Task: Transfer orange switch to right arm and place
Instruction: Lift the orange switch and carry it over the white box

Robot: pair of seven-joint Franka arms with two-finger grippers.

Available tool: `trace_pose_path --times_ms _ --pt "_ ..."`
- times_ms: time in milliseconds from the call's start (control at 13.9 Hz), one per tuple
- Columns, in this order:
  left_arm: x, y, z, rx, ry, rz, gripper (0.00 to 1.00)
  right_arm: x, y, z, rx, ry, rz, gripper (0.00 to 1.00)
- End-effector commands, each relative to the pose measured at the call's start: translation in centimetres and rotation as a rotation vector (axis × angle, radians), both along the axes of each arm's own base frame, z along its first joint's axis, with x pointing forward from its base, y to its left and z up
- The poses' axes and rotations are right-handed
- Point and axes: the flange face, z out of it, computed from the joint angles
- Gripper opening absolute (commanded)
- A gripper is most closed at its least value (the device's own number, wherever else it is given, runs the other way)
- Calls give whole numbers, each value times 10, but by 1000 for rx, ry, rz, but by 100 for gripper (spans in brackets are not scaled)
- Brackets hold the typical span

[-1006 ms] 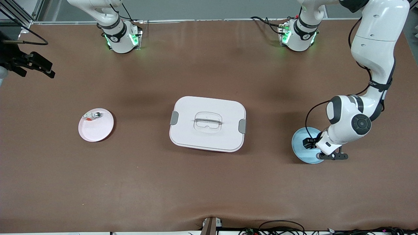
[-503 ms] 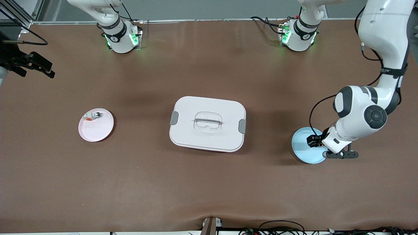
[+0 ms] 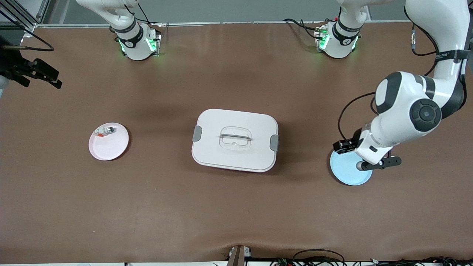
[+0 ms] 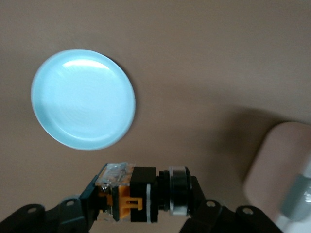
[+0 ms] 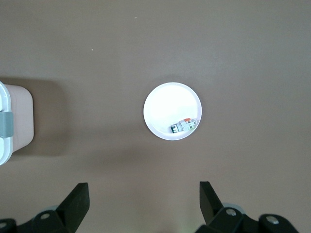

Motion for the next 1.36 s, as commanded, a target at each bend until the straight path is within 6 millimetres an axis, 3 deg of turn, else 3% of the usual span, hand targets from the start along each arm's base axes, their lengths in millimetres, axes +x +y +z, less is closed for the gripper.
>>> trace_pose_path --times_ms 0,287,431,718,1293 --pt "-11 -52 20 -63 48 119 0 -7 -4 3 -13 -4 -6 100" --pt "-44 -137 44 -91 87 280 0 -7 -4 3 -13 -4 -6 100" --pt "-66 -180 42 -76 119 375 0 -7 -4 3 -13 -4 -8 100" --pt "-93 -269 59 -106 178 591 0 -8 -5 3 -12 -1 -8 100" --pt "-150 -371 106 -220 224 825 0 -2 -9 14 -11 -24 -12 100"
